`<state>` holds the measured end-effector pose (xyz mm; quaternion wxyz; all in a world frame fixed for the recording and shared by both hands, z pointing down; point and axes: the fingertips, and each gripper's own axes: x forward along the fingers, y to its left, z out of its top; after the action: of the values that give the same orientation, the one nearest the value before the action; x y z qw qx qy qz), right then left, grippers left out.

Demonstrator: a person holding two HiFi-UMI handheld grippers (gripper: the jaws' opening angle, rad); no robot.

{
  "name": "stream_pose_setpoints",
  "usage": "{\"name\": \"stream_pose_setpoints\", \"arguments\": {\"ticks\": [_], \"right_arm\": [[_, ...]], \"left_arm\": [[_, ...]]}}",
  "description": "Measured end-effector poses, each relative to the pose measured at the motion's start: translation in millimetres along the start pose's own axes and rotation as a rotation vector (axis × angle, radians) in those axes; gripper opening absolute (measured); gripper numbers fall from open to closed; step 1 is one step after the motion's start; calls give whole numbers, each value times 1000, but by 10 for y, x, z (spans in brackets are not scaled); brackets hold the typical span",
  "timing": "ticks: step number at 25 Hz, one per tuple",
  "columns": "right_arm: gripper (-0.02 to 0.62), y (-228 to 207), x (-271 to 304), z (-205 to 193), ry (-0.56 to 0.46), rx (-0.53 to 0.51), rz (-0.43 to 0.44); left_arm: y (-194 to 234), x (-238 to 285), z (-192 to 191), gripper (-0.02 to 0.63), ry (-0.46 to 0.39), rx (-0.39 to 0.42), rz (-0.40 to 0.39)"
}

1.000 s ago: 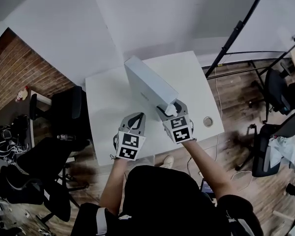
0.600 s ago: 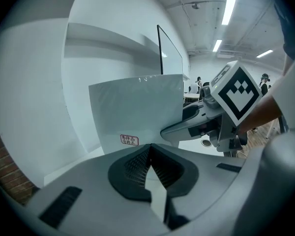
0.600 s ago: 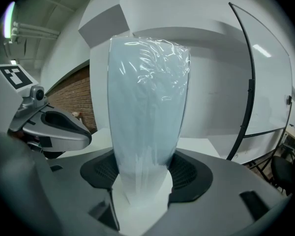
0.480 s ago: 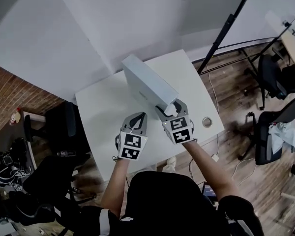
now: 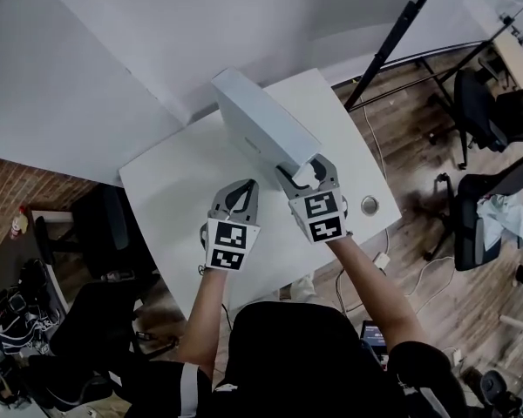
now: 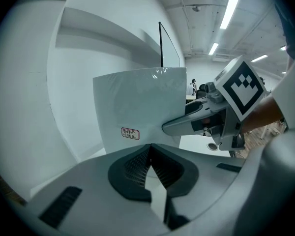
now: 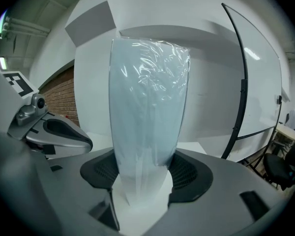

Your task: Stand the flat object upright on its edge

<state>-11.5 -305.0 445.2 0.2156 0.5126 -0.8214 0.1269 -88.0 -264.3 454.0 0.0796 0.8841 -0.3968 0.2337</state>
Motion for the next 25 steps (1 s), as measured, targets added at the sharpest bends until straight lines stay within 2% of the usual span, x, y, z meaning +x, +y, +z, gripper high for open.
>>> {"name": "stream_pose_setpoints", "arguments": {"ticks": [25], "right_arm": [[290, -411, 459, 253, -29, 28, -88]], "left_arm": [[413, 560, 75, 14, -36, -22, -24]]}}
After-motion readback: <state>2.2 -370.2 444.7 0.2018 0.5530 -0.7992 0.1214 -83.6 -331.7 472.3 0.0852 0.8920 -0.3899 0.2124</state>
